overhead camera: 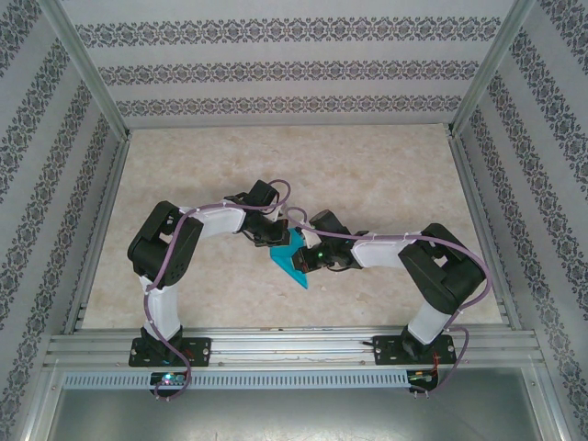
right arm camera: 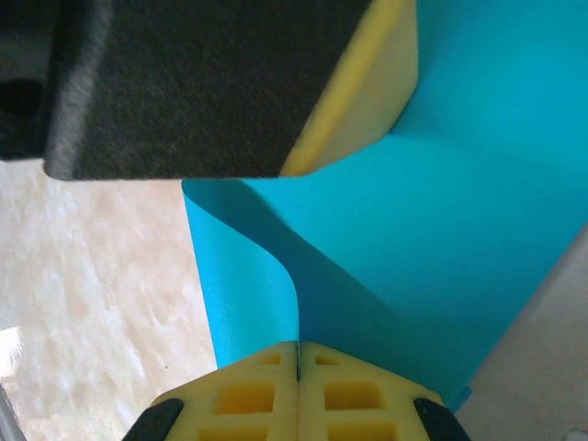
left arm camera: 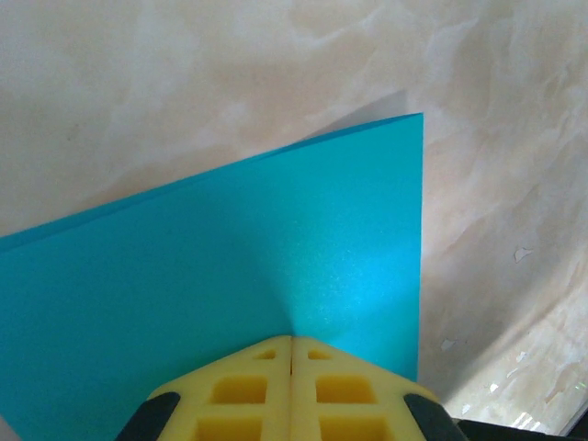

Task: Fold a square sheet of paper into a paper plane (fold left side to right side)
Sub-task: Third fold the triangle at the center of the table.

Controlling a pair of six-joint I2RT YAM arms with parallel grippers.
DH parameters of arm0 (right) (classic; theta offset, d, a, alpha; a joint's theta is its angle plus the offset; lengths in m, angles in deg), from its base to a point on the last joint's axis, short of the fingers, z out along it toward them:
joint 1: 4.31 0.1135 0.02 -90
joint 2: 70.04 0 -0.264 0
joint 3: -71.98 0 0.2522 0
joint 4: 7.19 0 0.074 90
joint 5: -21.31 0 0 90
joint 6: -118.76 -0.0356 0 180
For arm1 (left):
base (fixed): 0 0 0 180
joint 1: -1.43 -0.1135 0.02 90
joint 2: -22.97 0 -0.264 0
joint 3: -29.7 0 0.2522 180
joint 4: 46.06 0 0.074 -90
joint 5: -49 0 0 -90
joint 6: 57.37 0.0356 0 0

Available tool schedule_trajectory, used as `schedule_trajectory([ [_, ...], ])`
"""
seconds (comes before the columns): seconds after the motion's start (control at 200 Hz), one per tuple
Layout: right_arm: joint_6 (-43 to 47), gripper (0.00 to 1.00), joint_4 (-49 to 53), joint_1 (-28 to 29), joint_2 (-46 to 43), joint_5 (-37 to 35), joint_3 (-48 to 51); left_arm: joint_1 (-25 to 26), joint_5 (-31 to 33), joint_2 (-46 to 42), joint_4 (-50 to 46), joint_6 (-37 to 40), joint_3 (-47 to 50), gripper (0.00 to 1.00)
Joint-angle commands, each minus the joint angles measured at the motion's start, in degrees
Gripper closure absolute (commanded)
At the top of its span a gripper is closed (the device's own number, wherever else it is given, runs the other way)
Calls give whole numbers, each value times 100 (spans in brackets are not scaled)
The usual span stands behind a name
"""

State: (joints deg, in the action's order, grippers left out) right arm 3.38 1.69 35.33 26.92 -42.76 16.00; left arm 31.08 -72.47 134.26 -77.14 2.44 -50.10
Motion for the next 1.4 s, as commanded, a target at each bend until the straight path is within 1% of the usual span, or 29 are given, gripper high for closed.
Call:
schedule_trajectory([
  [0.0, -17, 100, 31, 18, 59, -72, -146, 126, 220, 201, -228, -13, 140, 97],
  [0.575, 7, 100, 49, 88, 164, 184, -116, 126, 220, 201, -219, -13, 137, 97],
  [1.159, -1, 100, 111, 135, 178, 131, -68, 124, 237, 201, -219, -28, 138, 97],
  [1.394, -24, 100, 112, 92, 136, -13, -61, 120, 231, 192, -210, -30, 154, 97],
])
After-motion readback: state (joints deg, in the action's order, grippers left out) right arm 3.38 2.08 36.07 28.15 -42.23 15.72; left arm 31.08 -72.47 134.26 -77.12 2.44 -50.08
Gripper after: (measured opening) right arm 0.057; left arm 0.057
